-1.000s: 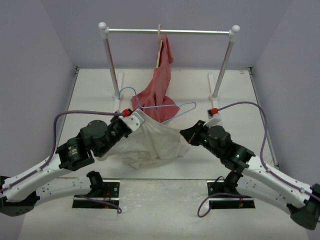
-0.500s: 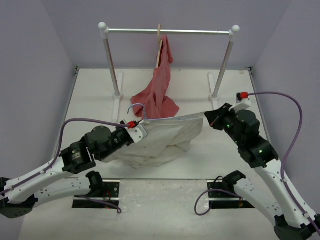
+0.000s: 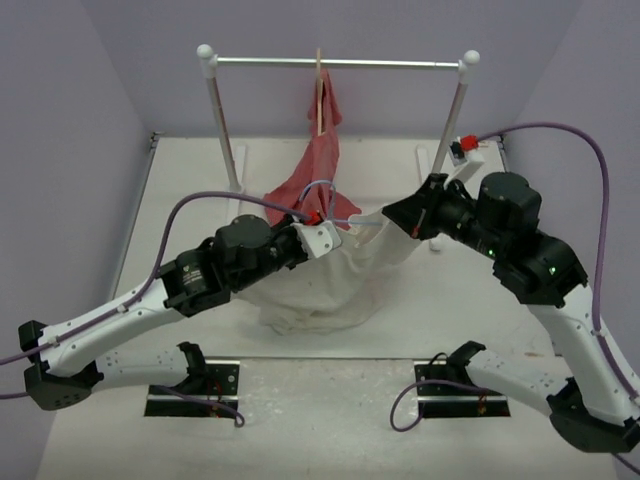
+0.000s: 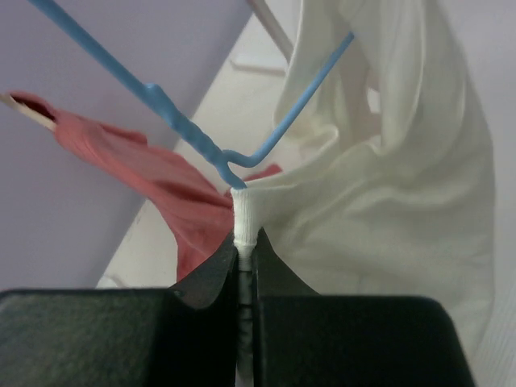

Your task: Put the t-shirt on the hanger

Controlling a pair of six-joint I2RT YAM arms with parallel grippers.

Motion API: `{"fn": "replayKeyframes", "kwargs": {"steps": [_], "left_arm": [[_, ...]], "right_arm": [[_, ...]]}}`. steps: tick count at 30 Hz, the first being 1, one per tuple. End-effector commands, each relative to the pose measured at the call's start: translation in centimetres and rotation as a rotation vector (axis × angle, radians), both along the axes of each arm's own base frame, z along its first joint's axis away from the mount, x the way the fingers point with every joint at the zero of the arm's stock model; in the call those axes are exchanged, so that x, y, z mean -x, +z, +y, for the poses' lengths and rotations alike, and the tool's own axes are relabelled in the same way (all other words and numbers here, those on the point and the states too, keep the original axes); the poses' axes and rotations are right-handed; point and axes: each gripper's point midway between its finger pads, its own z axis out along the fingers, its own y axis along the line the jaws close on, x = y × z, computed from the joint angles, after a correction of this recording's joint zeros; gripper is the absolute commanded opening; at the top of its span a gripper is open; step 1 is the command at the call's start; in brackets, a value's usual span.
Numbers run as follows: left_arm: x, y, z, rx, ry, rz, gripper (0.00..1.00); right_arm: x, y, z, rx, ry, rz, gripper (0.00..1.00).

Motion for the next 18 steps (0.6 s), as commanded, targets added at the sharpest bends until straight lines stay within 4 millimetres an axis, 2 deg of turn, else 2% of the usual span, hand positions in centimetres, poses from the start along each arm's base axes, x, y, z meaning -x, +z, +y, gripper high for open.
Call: {"fn": "replayKeyframes", "kwargs": {"steps": [1,3,5,6,7,8,10,12,14,16,18], "left_arm": [[1.7,11.6,-3.0,0.276,-0.160,-0.089,0.00],[3.0,14.3,-4.1,0.328,-0.250,-0.086,0.00],[3.8,14.3,-4.2,0.342,-0.288,-0.077,0.00],[3.8,12.9,-4.3,0.326,-0.291,-0.060,0.00],[4.1,13.4,-3.9,0.345,-0.293,-0.072,0.00],[4.2,13.2,-3.4,0.357,-0.287,-0.073,0.00],[4.3,11.4,-2.2,0.379,-0.256,-0.079,0.00],[4.7,10.5,-1.9,0.400,-0.268,-0.071,0.00],[5.3,9.8,-2.2,0.412,-0.297,-0.052,0.00],[5.5,8.6,-2.6,0.401,-0.318,-0.036,0.00],[5.4,7.8,-3.0,0.399,-0.316,-0.026,0.00]], "right_arm": [[3.9,6.3,4.2,-0.047,0.260,-0.096,0.00],[5.0,8.3,5.2,-0.061,0.328,-0.116,0.00],[3.2,7.0,3.5,-0.014,0.186,-0.121,0.00],[2.5,5.1,3.1,0.020,0.140,-0.097,0.00],[2.2,5.4,2.1,0.019,0.090,-0.118,0.00],[1.8,3.6,1.6,0.050,0.055,-0.101,0.00],[1.7,2.4,0.0,0.056,-0.011,-0.123,0.08],[1.7,1.3,-0.1,0.064,-0.004,-0.133,0.13],[2.1,-0.5,0.8,0.086,0.059,-0.130,0.19],[2.7,-1.3,1.4,0.091,0.115,-0.139,0.23],[2.7,-3.3,2.0,0.118,0.146,-0.112,0.28]]}}
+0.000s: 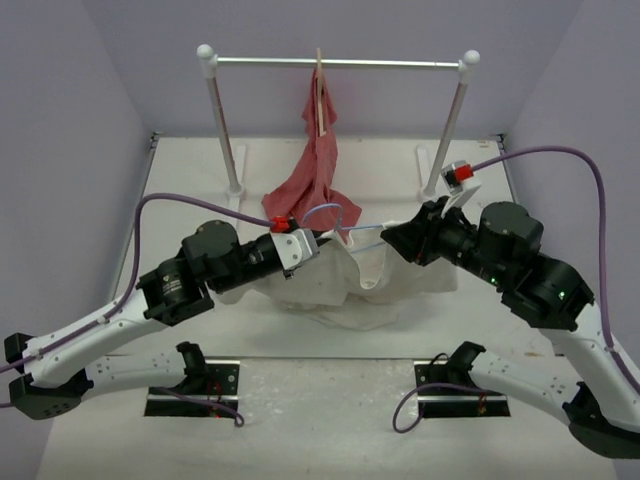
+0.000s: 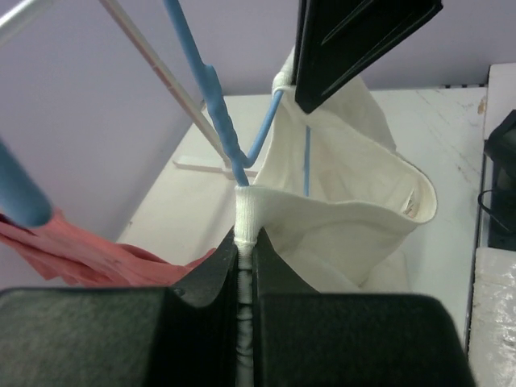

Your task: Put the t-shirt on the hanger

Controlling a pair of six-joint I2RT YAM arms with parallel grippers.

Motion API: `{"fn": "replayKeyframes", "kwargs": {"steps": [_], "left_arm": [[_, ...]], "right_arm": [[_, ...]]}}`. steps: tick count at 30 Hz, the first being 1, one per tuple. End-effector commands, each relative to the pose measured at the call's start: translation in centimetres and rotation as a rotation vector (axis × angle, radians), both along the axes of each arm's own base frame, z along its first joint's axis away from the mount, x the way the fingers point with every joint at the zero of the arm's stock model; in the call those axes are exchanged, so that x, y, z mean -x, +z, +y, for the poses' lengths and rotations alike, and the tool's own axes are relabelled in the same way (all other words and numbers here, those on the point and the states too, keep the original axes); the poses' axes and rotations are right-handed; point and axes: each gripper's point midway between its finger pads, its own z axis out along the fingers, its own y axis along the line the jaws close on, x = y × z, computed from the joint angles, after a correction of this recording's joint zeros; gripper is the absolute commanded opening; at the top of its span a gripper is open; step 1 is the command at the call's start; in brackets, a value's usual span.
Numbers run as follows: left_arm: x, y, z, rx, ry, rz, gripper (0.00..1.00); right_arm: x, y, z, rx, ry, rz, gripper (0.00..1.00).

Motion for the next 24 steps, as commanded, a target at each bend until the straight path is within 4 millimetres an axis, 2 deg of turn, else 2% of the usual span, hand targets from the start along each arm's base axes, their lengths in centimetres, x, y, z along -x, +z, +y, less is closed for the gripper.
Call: {"fn": "replayKeyframes", "kwargs": {"steps": [1,4,7,8,9,14,17,24], "left_arm": [[0.7,1.9,-1.2,0.130,-0.058,-0.016,0.00],[0.5,0.5,-2.0,0.136,-0.066,-0.003,0.00],[0.1,-1.3,-2.3,0.112,-0.055,0.015,0.00],[-0.1,-2.2,-2.4,0.095,-0.043,0.023,0.00],[-0.3,-2.8,-2.4,0.086,-0.036,0.027,0.00],[-1.1,-5.4,-2.7,0.061,-0.024,0.057,0.00],[-1.6,-6.5,-3.1,0.052,-0.026,0.080,0.00],[-1.8,-7.0,-4.2,0.041,-0.052,0.108,0.00]], "right_arm": [[-0.6,-3.0,1.7,0.058,0.073,-0.008,0.28],[-1.0,-5.3,1.3,0.103,0.048,0.020,0.31],[-0.9,-6.4,0.6,0.121,0.025,0.025,0.41],[-0.6,-6.4,0.3,0.123,0.037,0.002,0.47],[-0.2,-6.3,0.2,0.113,0.048,-0.008,0.48],[0.9,-5.9,0.0,0.077,0.108,-0.119,0.52],[0.7,-5.4,0.3,0.031,0.103,-0.164,0.55],[-0.7,-4.9,2.0,0.032,0.106,-0.181,0.58]]}}
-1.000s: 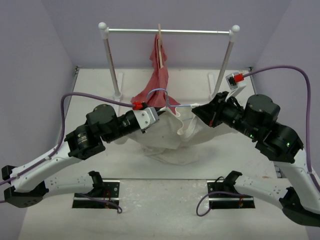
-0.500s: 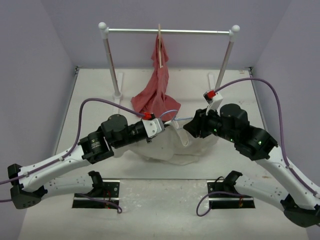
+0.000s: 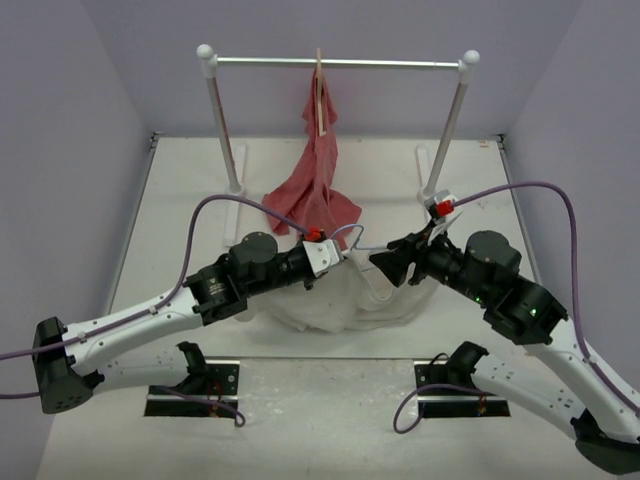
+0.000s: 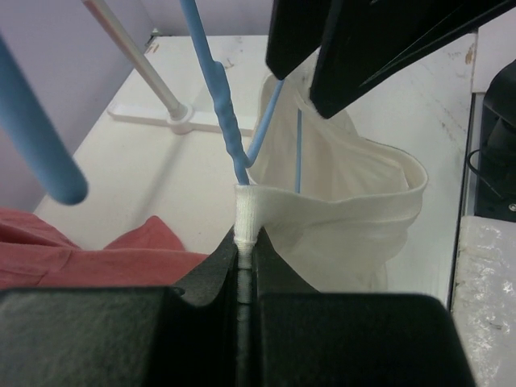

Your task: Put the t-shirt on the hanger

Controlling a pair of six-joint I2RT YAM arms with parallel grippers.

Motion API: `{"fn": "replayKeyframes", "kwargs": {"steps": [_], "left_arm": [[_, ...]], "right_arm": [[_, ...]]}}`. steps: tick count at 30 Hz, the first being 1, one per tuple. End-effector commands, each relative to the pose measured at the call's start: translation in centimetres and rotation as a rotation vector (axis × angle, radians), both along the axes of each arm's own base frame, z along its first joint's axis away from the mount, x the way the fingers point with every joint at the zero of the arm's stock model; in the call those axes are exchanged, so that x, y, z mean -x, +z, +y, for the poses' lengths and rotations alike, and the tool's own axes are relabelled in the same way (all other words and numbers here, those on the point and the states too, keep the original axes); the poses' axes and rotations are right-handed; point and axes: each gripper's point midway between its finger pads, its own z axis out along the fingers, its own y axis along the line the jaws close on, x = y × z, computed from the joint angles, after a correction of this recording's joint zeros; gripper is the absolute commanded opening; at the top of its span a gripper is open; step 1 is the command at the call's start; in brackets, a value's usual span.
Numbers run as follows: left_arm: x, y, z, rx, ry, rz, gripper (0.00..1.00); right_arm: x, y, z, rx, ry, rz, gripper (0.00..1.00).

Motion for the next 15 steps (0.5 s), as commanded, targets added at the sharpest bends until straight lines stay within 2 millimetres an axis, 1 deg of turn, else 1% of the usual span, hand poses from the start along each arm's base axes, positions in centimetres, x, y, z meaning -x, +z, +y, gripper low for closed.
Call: {"fn": "replayKeyframes", "kwargs": {"steps": [1,3,6,9,11,13,15], "left_arm": [[-0.1,3.2,-1.3,0.112,-0.029,-0.024,0.00],[0.0,3.3,-1.6,0.114,-0.042,-0.019,0.00],[0.1,2.8,-2.2,0.100,-0.062,0.000,0.00],[0.2,2.8,-2.7,0.101,-0.080,0.013,0.00],[0.4,2.8,-3.0,0.100,-0.093,0.020,0.00],[0.4,2.9,-3.0,0.101,-0.093,0.025,0.00],[0.1,2.7,-2.8,0.093,-0.071,0.033,0.00]], "right_arm": [[-1.4,1.8,2.0,-0.026,0.017,-0.074,0.58],[-1.6,2.7,2.5,-0.028,0.011,-0.095,0.59],[-2.1,4.0,3.1,-0.042,-0.013,-0.125,0.59],[-2.8,4.2,4.1,-0.039,-0.018,-0.129,0.55],[-3.2,4.3,4.7,-0.041,-0.028,-0.133,0.40],[-4.2,4.3,4.5,-0.042,-0.087,-0.139,0.12],[-5.1,4.3,3.8,-0.042,-0.148,-0.152,0.02]]}}
